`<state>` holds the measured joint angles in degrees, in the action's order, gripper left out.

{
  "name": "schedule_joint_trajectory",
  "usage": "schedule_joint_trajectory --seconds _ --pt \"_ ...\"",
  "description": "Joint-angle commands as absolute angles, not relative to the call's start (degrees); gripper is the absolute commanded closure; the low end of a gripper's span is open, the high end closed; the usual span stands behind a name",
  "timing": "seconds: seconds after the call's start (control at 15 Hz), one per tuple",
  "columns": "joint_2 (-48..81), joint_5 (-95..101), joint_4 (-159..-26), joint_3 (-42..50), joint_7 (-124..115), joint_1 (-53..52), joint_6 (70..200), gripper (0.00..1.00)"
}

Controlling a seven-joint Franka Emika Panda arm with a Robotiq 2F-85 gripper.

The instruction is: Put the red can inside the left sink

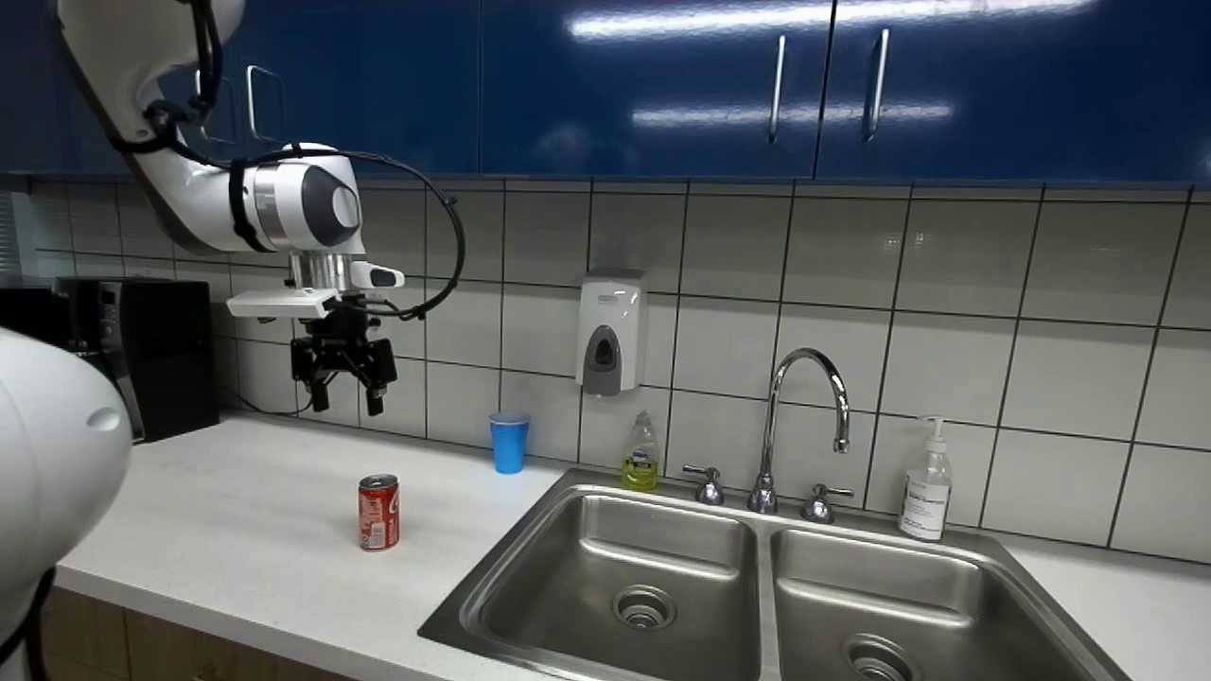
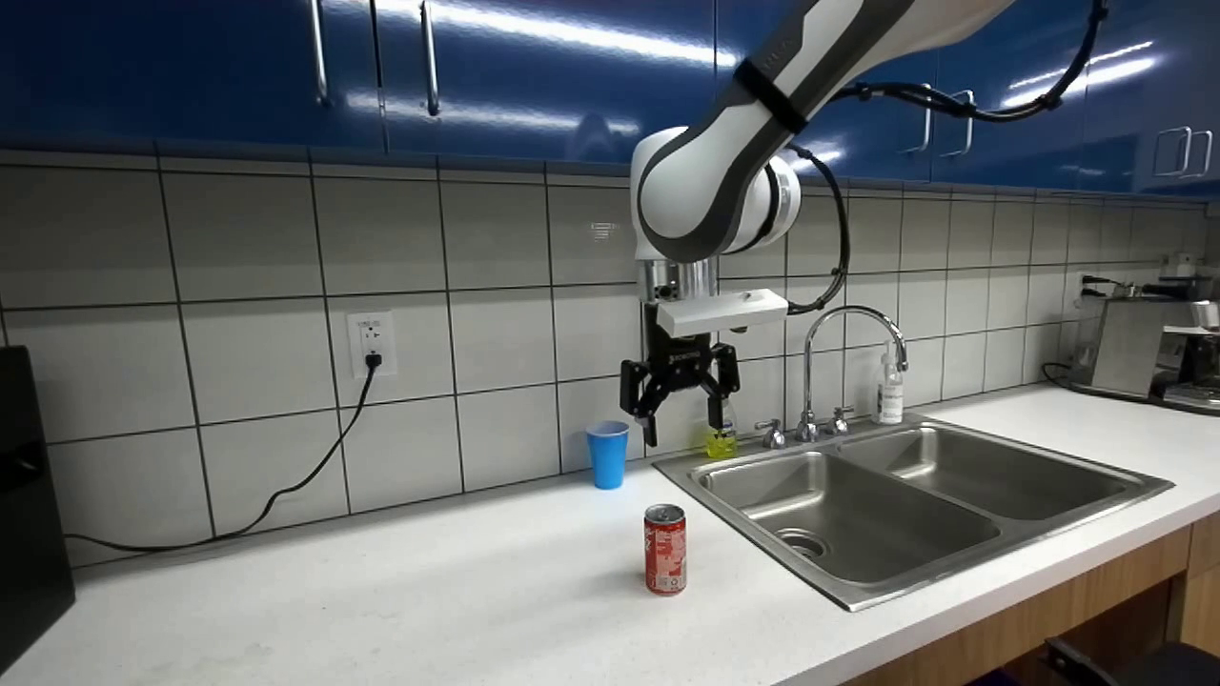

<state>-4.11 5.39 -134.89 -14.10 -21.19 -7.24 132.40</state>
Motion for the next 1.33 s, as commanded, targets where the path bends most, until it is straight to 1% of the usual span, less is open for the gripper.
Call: schedule_joint_trajectory --seconds 0.0,0.67,1.27 --pt "-1.5 4.2 -133.8 -12.9 -20.7 -8.2 134.7 0.00" --pt "6.1 6.0 -131.7 -10.5 -19.9 -8.4 140.8 0.00" --pt "15.9 7.0 -127.3 -8.2 -17.5 -9.7 143.8 0.00"
